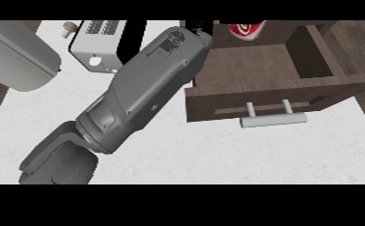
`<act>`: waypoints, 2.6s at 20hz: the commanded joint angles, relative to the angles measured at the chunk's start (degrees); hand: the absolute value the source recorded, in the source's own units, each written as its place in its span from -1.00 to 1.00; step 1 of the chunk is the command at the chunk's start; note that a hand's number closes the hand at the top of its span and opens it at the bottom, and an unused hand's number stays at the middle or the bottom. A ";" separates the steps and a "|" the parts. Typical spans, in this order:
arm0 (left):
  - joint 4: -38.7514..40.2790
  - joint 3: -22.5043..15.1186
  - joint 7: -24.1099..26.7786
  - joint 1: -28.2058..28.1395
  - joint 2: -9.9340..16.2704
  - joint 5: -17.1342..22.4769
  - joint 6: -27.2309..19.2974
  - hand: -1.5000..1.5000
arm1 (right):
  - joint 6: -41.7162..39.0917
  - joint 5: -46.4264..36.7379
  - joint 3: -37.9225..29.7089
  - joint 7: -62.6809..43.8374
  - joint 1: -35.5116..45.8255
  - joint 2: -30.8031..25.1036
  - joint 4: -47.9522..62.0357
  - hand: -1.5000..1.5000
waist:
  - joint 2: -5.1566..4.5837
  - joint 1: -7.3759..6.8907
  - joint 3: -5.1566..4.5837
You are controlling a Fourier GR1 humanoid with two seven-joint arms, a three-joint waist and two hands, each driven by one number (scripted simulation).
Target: Pick up the can, place it into the drawer and close the drawer
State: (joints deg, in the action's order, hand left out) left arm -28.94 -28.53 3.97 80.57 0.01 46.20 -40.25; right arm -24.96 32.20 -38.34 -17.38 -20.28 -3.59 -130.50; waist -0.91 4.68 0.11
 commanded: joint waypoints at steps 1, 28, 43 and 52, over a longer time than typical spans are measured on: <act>-0.43 -4.43 1.14 -1.24 -0.01 3.16 -4.01 -1.00 | 1.55 -1.58 2.21 -2.23 2.09 -0.26 -1.55 -1.00 | -0.28 0.97 0.01; 2.73 -5.74 11.88 0.89 -0.01 12.65 -4.15 -1.00 | -3.68 -20.62 2.97 9.86 9.66 -4.54 -6.81 -1.00 | -0.30 -0.93 -0.02; 0.23 -5.03 9.60 2.88 -0.01 13.87 -6.03 -1.00 | 3.64 -63.91 27.31 16.21 24.48 -3.38 3.36 -1.00 | 0.45 -5.23 -0.11; -1.14 -4.10 7.74 -0.50 2.35 10.76 -5.27 -1.00 | 13.14 -81.43 37.16 19.42 36.02 -3.71 22.39 -1.00 | 0.63 -5.97 -0.12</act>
State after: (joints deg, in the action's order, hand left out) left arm -29.70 -33.06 12.65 80.80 1.42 57.92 -45.37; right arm -15.32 -42.04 -5.40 1.12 10.91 -7.15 -115.75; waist -0.30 -0.99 0.00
